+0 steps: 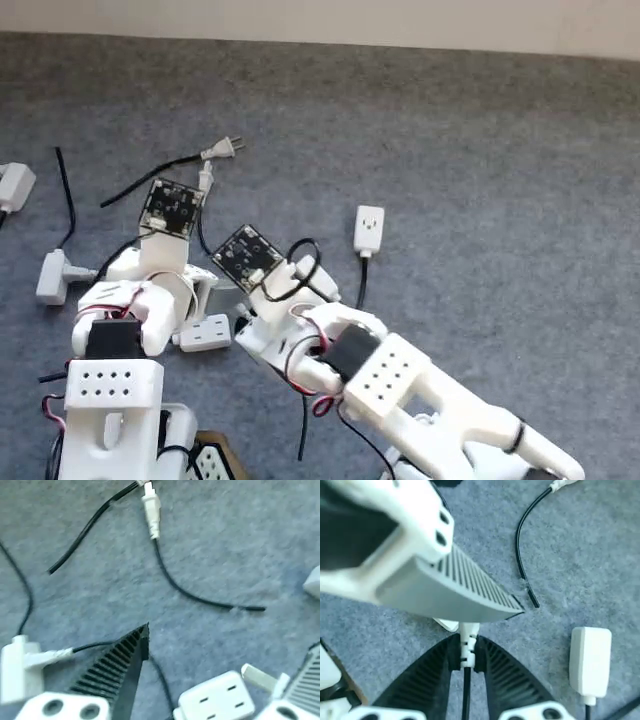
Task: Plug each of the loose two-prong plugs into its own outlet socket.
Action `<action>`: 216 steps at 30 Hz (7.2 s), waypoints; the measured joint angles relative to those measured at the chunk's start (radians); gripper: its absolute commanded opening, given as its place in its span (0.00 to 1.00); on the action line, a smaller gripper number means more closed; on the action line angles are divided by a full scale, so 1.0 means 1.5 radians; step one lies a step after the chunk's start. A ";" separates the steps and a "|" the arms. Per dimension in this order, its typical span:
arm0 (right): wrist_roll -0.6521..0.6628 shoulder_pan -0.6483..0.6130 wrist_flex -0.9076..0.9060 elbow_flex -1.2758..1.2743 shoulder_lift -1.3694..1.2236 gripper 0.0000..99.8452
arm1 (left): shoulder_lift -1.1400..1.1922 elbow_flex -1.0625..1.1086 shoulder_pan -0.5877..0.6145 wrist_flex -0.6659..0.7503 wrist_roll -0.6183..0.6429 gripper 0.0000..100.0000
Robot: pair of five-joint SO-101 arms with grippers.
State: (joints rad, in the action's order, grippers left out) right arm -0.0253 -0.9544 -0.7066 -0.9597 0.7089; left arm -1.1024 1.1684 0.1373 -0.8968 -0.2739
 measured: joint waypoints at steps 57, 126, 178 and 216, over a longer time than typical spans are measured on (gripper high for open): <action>-0.098 -0.033 -0.481 0.609 -0.430 0.00 | 1.203 -1.206 0.811 -0.171 0.005 0.43; -0.391 -0.070 -0.486 0.693 -0.610 0.01 | 1.540 -1.578 0.809 -0.146 0.007 0.43; -0.095 0.056 -0.673 1.305 -0.820 0.41 | 1.516 -1.834 0.581 -0.585 -0.153 0.43; 0.065 0.450 -0.233 -0.036 0.107 0.01 | 0.377 -0.236 0.091 -0.350 -0.537 0.37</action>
State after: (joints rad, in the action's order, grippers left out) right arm 0.0729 -0.2793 -1.0564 -1.0134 0.8700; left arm -0.5363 0.8140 0.2739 -1.4216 -1.0794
